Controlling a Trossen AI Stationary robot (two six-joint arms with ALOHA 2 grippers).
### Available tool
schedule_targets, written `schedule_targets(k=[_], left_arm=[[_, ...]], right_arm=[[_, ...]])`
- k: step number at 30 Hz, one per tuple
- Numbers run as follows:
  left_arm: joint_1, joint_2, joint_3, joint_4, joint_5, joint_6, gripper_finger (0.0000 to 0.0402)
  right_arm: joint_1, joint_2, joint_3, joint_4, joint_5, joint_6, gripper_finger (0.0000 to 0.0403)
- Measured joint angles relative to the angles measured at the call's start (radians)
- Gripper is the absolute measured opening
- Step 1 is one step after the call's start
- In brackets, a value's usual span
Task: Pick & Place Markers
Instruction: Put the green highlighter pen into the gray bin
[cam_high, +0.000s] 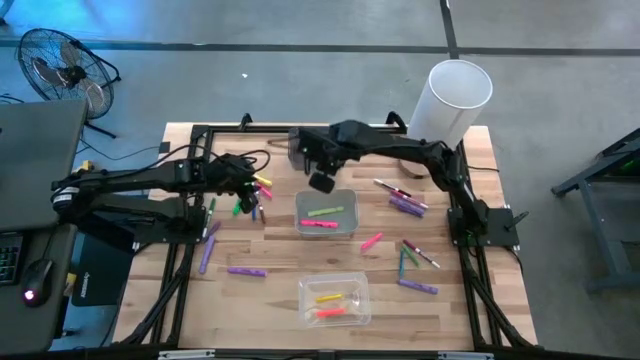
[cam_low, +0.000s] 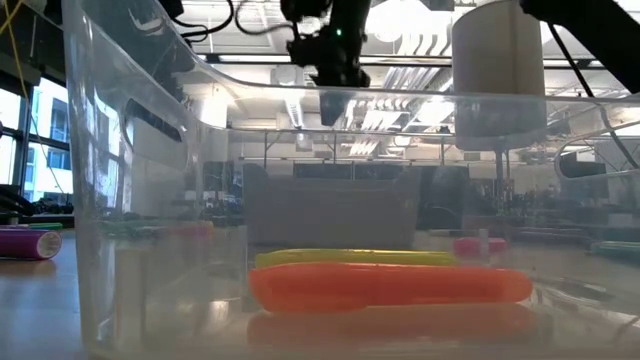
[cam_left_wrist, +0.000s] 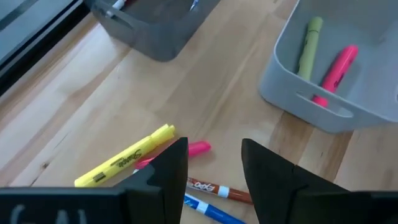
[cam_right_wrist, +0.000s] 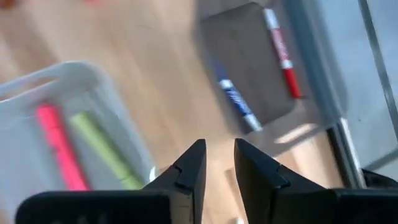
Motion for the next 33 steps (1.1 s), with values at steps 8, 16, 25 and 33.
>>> schedule_targets(k=[8, 16, 25, 33], left_arm=[[0.0, -0.002, 0.0, 0.003, 0.004, -0.046, 0.0147], [0.0, 0.001, 0.0, -0.047, -0.075, -0.257, 0.0147], [0.001, 0.185, 0.001, -0.192, -0.067, -0.419, 0.0147], [0.045, 0.343, 0.001, -0.245, -0.038, -0.437, 0.0147]], right_arm=[[0.086, -0.004, 0.0, -0.054, 0.027, 0.053, 0.0064], [0.122, -0.167, -0.353, 0.177, -0.003, 0.166, 0.0063], [0.166, -0.556, -0.859, 0.507, -0.011, 0.481, 0.0061], [0.245, -0.726, -1.022, 0.522, 0.058, 0.69, 0.0034]])
